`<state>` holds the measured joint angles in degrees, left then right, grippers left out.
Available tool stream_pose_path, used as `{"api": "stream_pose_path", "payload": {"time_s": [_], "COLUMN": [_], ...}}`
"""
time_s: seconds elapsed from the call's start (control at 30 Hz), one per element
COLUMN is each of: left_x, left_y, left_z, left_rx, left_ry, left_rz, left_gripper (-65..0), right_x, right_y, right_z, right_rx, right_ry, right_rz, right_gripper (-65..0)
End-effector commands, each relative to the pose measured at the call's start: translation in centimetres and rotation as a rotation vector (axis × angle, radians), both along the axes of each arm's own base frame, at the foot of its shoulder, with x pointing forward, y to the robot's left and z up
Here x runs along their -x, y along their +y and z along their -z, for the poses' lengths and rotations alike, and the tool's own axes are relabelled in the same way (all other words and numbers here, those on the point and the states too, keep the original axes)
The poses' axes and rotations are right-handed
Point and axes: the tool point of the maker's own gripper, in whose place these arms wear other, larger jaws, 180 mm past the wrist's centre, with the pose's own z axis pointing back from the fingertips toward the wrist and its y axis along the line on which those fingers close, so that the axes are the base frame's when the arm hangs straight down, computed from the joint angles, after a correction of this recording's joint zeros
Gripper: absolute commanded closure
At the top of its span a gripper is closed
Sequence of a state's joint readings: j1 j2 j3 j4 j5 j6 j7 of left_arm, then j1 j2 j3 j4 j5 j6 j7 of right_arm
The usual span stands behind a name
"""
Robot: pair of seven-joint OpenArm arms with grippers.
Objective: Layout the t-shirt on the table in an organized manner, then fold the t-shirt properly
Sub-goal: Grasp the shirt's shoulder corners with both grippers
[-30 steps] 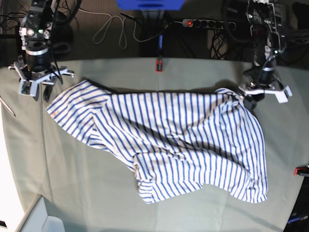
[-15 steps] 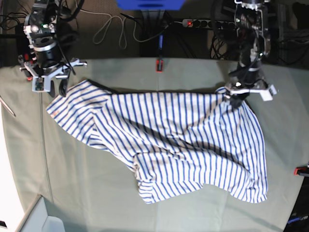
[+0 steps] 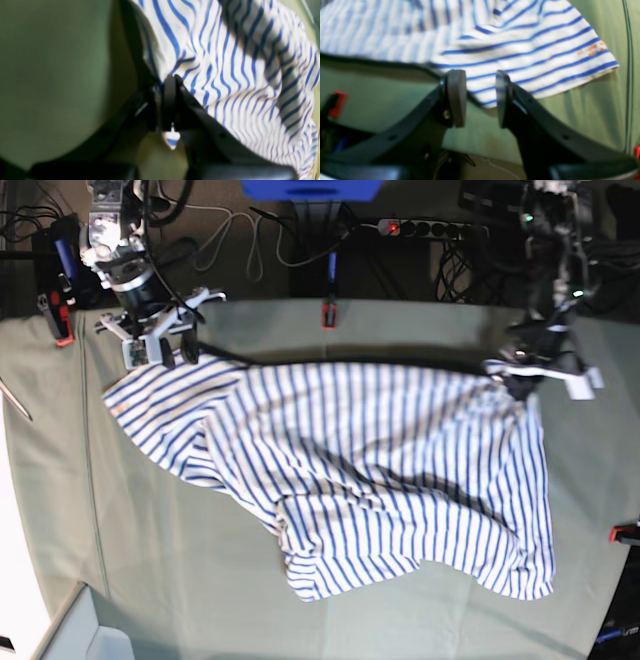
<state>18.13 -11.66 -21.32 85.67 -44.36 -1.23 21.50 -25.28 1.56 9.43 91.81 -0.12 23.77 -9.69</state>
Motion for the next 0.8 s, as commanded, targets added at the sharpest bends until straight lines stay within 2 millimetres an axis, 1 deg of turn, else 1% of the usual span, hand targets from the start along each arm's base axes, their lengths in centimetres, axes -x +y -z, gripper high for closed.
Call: {"api": "stream_pose_path", "payload": {"time_s": [0.0, 0.03, 0.1, 0.17, 0.2, 0.3, 0.37, 0.47, 0.57, 0.67, 0.77], "left_x": [-0.5, -0.4, 0.0, 0.6, 0.9, 1.3, 1.6, 1.7, 1.8, 2.1, 2.6], "left_y": [2.0, 3.2, 5.1, 6.9, 7.4, 7.9, 8.0, 8.0, 8.0, 8.1, 8.0], "left_z": [-2.3, -3.2, -4.2, -4.7, -4.9, -4.6, -4.5, -4.4, -4.3, -4.1, -2.6], "left_rx": [-0.042, -0.052, -0.063, -0.071, -0.073, -0.067, -0.071, -0.073, -0.074, -0.077, -0.049], "left_ry": [-0.06, -0.07, -0.071, -0.062, -0.058, -0.042, -0.035, -0.03, -0.025, -0.019, 0.017], "left_rz": [-0.027, -0.052, -0.089, -0.124, -0.137, -0.15, -0.151, -0.15, -0.149, -0.151, -0.158], "left_gripper": [-0.2, -0.2, -0.2, -0.2, -0.2, -0.2, -0.2, -0.2, -0.2, -0.2, -0.2], "right_x": [0.0, 0.0, -0.2, -0.1, -0.1, -0.5, -1.5, -2.4, -3.2, -3.7, -3.7], "right_y": [0.3, 0.3, 0.4, 0.4, 0.5, 0.5, 0.3, -0.1, -2.0, -3.3, -4.1], "right_z": [-0.3, -0.1, 0.0, -0.1, -0.1, -0.2, -0.6, 0.0, 0.7, 1.6, 2.9], "right_rx": [-0.019, -0.021, -0.023, -0.025, -0.026, -0.027, -0.025, -0.025, -0.017, -0.019, -0.026], "right_ry": [-0.022, -0.016, -0.016, -0.018, -0.019, -0.024, -0.043, -0.039, -0.031, -0.016, 0.016], "right_rz": [-0.009, -0.008, -0.007, -0.006, -0.005, -0.005, 0.001, 0.011, 0.062, 0.101, 0.131], "right_gripper": [-25.0, -27.7, -32.7, -36.5, -37.0, -36.9, -37.0, -37.1, -37.2, -37.2, -37.2]}}
